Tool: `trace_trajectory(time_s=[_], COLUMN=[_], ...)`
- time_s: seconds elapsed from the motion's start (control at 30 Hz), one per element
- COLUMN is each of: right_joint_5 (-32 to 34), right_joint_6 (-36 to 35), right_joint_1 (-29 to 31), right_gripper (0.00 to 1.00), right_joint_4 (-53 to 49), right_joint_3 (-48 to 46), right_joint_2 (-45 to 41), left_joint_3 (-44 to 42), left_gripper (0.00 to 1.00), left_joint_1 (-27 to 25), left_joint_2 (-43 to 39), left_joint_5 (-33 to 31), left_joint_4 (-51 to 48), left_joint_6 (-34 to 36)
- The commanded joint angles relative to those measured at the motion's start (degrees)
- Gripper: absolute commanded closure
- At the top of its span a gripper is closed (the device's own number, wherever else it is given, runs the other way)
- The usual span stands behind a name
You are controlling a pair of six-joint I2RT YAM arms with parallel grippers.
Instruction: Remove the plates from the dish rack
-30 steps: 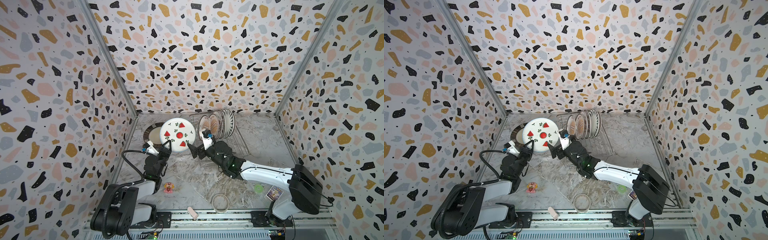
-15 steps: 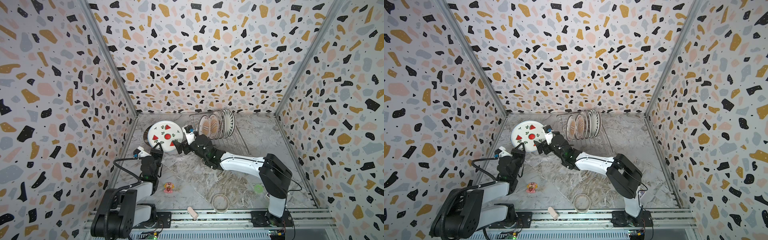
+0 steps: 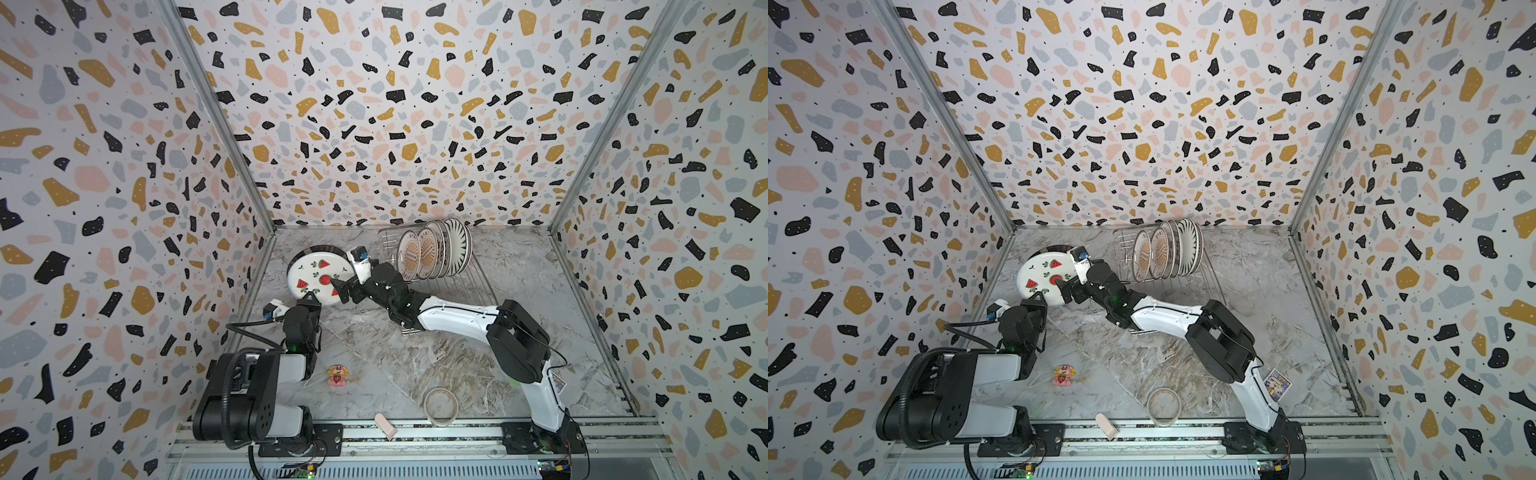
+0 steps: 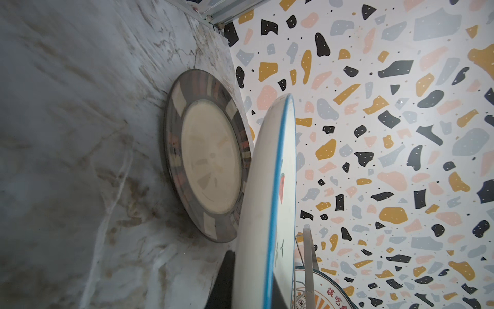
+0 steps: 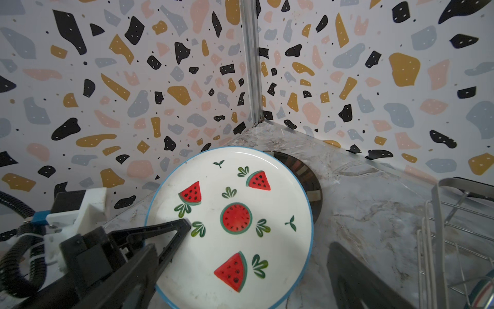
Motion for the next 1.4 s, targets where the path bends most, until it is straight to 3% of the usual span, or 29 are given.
trace_trajectory(time_s=[0.0, 0.37, 0.83, 1.17, 1.37], right_joint_5=[-2.8, -4.4, -6.1, -7.7, -8.8], right_joint_6=[1.9, 3.5, 5.3, 6.7, 7.9], right_joint_1=[-1.2, -2.7, -4.1, -5.3, -6.4], right_gripper=[0.01, 0.0, 0.0, 0.0, 0.0], right_joint_4=[-0.7, -2.8, -1.4, -1.0, -0.5], right_joint_3=[2.4, 8.6, 9.8, 10.9, 10.5], right_joint_2=[0.7, 6.6, 9.2, 11.0, 11.5], left_joint_3=[4.1, 10.8, 17.0, 22.9, 26.7], left_gripper=[1.0, 1.0, 1.0, 1.0, 0.93], left_joint_1=[0.4, 0.7, 1.2, 1.3, 1.4], left_joint_2=[0.4, 6.6, 15.7, 17.9, 21.0], left_joint_5=[-3.4, -6.7, -5.9, -8.2, -6.6], left_joint_4=[10.4, 3.8, 2.4, -9.9, -14.9], left_joint_6=[-0.7, 0.9, -0.6, -1.3, -1.6])
